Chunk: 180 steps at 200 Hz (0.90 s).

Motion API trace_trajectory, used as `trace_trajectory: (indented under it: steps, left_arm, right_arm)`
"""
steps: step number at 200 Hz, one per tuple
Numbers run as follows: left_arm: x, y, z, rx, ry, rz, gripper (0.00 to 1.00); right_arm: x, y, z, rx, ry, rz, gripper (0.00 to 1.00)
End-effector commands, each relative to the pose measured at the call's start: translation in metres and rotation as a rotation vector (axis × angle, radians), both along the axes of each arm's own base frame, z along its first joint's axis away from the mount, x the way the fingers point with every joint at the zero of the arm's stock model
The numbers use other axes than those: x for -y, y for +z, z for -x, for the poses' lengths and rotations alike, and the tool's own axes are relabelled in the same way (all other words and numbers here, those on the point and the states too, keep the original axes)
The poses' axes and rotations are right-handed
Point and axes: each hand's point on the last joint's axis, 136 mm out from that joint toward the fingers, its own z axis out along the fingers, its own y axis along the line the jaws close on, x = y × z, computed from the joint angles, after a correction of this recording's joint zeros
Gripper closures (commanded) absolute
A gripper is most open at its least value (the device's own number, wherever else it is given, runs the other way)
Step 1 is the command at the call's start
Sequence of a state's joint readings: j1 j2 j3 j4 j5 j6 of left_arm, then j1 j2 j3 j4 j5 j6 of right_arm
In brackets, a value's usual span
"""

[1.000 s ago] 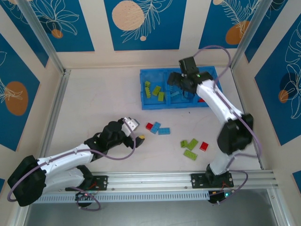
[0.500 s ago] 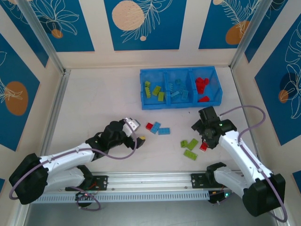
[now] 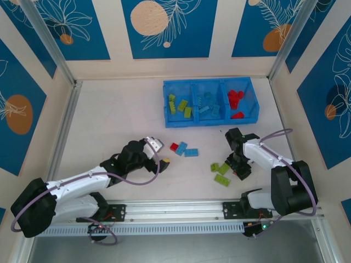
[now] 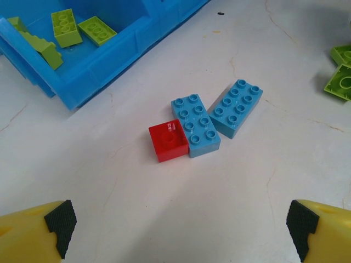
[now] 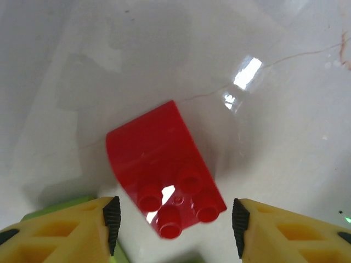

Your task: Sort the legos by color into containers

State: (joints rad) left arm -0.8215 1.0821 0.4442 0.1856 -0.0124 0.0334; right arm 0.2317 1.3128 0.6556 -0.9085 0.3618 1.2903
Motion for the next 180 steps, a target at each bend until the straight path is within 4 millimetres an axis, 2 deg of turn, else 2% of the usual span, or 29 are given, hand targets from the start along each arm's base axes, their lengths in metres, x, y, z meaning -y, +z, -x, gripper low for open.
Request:
trace_trajectory:
  steps: [1,61,105,152,180]
  left_arm:
    - [0.007,0.016,-0.003,0.032,-0.01,0.027,0.0]
    - [0.006,0.017,-0.003,0.033,-0.008,0.025,0.0]
    - [0.003,0.02,-0.003,0.047,0.001,0.022,0.0]
    - [0.004,0.019,-0.002,0.043,-0.004,0.023,0.0]
    - [0.004,0.02,-0.003,0.046,-0.002,0.023,0.0]
  right_arm:
    - [0.004,-0.009,0.007,-0.01,-0.053,-0.003,0.42]
    - [0.013,-0.016,0.002,0.042,-0.033,0.006,0.49]
    - [0.01,-0.018,-0.02,0.243,0.011,-0.032,0.58]
    - [0.006,0.002,-0.034,0.392,0.029,-0.074,0.67]
    - [-0.004,0.026,-0.045,0.49,0.075,-0.127,0.75]
